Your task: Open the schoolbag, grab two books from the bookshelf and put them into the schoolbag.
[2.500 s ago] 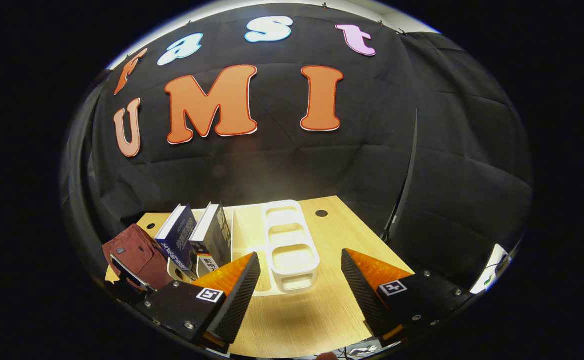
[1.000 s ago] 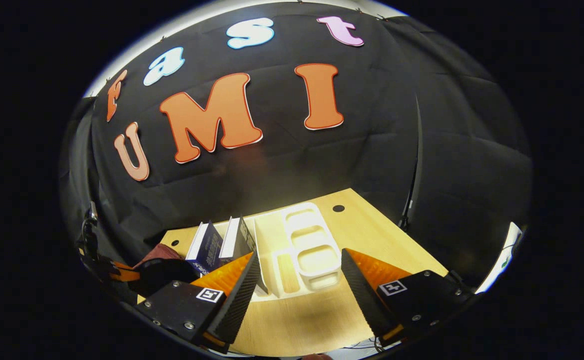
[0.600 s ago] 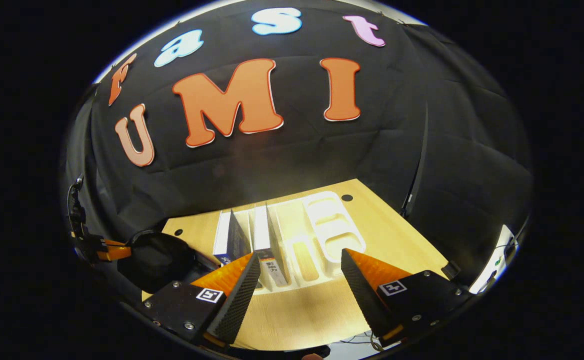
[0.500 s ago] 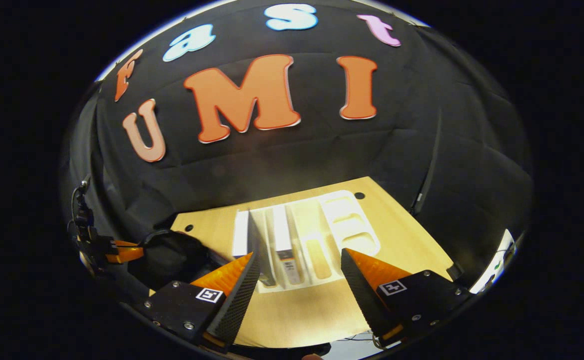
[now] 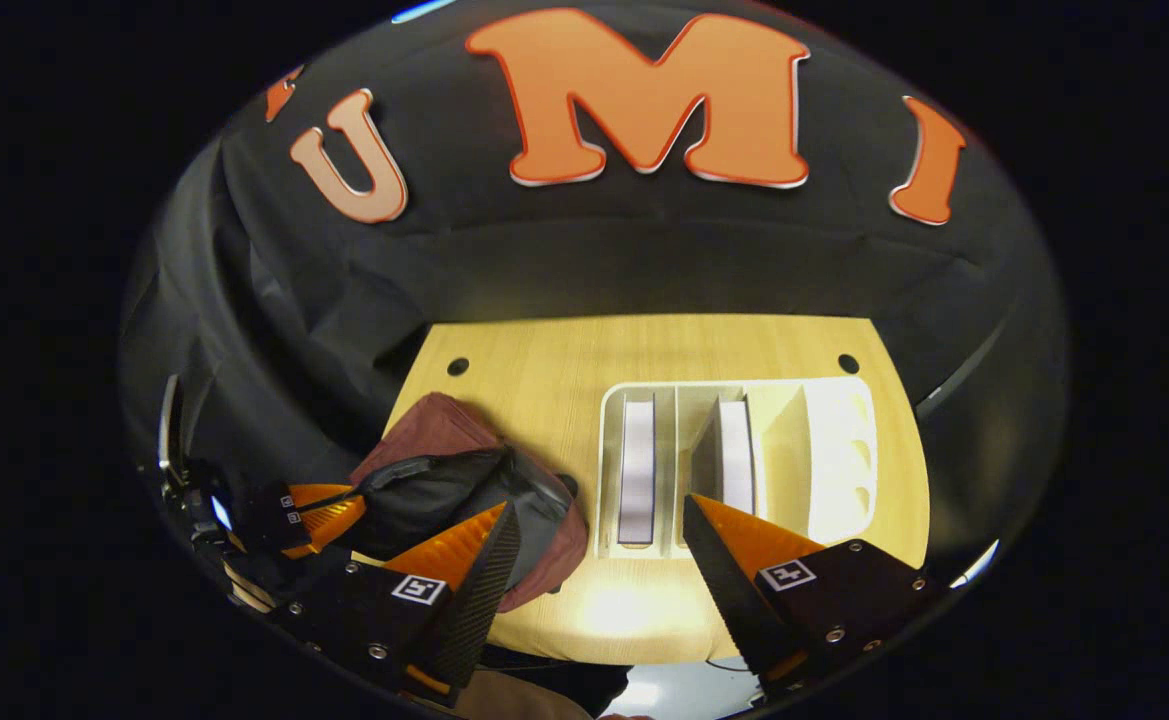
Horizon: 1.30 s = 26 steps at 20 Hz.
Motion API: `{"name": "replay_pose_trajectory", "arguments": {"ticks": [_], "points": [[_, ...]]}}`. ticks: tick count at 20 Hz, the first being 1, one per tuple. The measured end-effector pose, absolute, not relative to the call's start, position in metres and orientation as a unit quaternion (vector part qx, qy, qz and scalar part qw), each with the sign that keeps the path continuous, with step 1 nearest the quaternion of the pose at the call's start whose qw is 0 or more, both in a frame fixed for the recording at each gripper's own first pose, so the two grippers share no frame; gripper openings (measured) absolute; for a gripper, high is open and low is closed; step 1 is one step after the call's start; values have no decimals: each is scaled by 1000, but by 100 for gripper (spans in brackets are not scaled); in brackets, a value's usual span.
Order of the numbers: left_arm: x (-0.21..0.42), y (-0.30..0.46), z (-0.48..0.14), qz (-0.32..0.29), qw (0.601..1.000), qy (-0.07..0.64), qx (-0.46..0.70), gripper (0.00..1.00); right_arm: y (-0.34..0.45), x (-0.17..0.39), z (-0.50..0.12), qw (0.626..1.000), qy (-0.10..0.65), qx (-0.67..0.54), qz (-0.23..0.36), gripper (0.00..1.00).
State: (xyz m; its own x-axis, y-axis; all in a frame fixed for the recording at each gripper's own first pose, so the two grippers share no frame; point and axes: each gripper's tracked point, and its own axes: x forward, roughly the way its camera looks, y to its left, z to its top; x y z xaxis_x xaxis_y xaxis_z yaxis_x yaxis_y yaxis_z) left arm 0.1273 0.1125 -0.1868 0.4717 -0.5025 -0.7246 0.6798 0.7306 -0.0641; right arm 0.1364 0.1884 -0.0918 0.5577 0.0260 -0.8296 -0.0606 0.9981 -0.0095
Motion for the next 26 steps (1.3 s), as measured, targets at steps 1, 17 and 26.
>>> {"name": "replay_pose_trajectory", "arguments": {"ticks": [1,17,26], "points": [[127,114,-189,-347,850,380,115,1,190,145,-104,872,489,-21,23,98],[137,119,-199,-329,842,413,110,1,160,196,-222,781,622,-3,-45,92],[131,119,-201,-321,843,419,104,1,149,199,-221,785,616,12,-71,35]]}}
